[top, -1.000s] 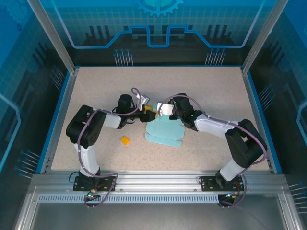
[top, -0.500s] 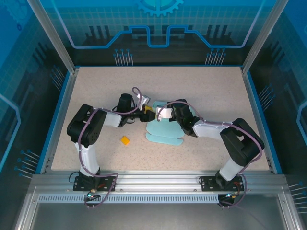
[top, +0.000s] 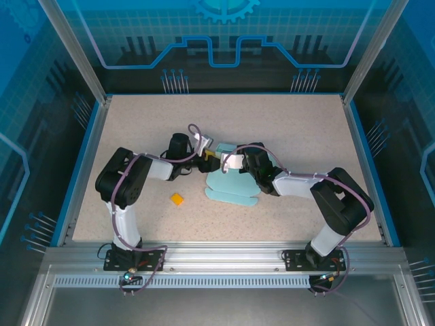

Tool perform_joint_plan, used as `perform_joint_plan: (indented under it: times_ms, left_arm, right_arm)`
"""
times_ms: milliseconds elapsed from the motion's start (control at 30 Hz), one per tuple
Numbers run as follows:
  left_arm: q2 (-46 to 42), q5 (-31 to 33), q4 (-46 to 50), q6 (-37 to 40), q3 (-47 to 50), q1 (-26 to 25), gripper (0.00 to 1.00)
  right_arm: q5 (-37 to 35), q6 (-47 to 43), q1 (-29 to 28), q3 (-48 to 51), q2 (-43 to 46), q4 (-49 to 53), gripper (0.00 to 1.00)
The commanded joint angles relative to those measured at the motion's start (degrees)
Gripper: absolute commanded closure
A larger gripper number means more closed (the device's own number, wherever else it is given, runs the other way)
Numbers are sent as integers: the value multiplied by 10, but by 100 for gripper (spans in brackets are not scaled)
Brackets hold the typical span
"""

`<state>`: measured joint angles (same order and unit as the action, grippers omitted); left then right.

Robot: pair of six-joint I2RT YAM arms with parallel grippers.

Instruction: Fold the paper box

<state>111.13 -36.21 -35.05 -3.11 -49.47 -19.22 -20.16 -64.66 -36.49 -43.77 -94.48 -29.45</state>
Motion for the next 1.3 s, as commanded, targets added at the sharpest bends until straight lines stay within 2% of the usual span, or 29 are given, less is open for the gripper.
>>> perform_joint_plan:
  times_ms: [0,267,533,933,1267]
  left_arm:
    - [-7,49,13,-9,-19,-11,43]
    - [-16,113,20,-29,-27,-30,49]
    - [-25,153,17,-45,-25,-36,61]
    - [-29,364,33,-82,-23,-82,75]
    - [-20,511,72,-118,-43,-112,82]
  right_arm:
    - [19,13,-16,1,10,42,100]
    - [21,24,-17,-1,14,53,100]
    - [20,34,-17,-4,12,65,100]
    - [33,103,-24,-25,33,120,100]
    - [52,150,-26,-20,50,126,100]
